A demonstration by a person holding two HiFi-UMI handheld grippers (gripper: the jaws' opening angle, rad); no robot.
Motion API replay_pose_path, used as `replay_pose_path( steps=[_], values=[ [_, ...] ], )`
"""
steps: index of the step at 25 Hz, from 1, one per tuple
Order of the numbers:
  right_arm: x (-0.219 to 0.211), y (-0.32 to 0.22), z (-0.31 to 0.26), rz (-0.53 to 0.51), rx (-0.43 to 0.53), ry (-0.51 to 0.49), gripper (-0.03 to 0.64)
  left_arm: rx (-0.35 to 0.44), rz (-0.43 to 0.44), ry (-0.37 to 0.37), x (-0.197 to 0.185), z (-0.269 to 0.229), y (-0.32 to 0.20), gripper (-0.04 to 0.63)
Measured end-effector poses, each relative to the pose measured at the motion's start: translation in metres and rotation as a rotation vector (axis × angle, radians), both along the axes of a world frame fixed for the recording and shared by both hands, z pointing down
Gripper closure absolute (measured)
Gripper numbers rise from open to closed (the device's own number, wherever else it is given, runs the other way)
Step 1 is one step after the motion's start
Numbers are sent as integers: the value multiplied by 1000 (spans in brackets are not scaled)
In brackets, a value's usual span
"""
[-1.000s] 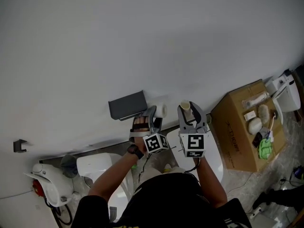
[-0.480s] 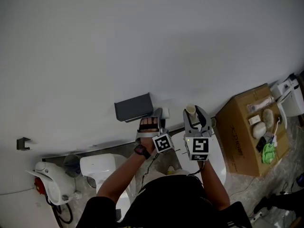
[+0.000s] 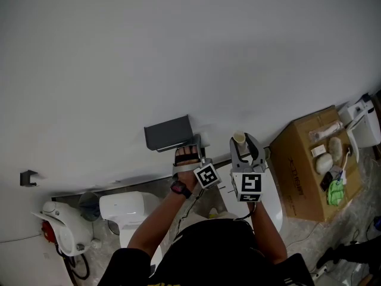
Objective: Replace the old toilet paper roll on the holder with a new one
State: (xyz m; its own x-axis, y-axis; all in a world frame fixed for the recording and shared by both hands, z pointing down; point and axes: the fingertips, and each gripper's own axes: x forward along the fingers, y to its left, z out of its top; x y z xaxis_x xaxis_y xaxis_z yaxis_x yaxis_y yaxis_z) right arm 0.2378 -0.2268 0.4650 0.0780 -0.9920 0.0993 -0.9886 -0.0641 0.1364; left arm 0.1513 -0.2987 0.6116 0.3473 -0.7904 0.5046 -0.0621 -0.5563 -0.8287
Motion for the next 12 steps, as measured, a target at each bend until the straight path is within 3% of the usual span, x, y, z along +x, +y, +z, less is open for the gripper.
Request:
replay_pose_path(
  steps=[12],
  values=[
    [-20, -4, 2, -39, -10, 4, 451, 43, -14, -7, -25, 3, -5, 328]
  ],
)
